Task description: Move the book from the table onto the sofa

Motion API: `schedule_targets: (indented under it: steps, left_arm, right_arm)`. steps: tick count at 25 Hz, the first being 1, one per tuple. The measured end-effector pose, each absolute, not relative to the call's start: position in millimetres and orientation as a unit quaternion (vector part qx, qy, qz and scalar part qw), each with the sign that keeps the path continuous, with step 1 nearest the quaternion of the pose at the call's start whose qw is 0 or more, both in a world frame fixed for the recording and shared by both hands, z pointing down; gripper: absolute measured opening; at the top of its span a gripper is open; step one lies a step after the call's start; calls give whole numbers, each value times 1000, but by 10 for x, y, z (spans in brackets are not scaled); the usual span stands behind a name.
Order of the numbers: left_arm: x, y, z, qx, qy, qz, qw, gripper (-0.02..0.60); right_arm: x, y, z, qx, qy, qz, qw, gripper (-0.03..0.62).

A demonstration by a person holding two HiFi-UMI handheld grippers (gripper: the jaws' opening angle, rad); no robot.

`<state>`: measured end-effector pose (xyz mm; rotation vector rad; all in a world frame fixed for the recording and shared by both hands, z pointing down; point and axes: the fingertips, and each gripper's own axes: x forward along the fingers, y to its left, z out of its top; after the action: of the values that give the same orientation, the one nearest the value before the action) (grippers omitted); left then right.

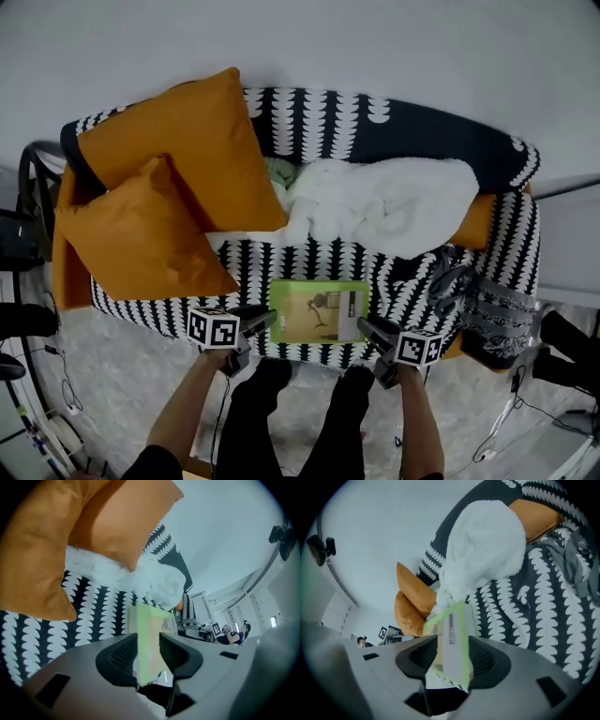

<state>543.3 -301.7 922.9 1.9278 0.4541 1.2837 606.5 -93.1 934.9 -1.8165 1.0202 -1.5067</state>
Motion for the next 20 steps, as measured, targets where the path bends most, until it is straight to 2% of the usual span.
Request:
schedule_targets:
  steps: [1, 2, 4, 15, 20]
  left_arm:
    - [5433, -3026, 9251, 757, 173, 505, 378, 157]
    - [5431, -3035, 9272, 757, 169, 507, 377, 182]
    - [5436, -3044, 9284, 756, 168, 508, 377, 193]
    - [5460, -3020, 9014, 756, 177, 500, 383, 190]
    - [5445, -3042, 8766, 771, 162, 492, 372, 62]
  right_arm:
    - [6052, -948, 9358, -676, 380, -564, 283, 224]
    - [6036, -964, 9372, -675, 379, -567, 281, 225]
    - [6024, -986, 9390, -675, 378, -570, 276, 225]
    - [6095, -1035, 9126, -675, 391, -562, 275, 218]
    - [6060, -994, 8921, -677, 393, -563, 266, 99]
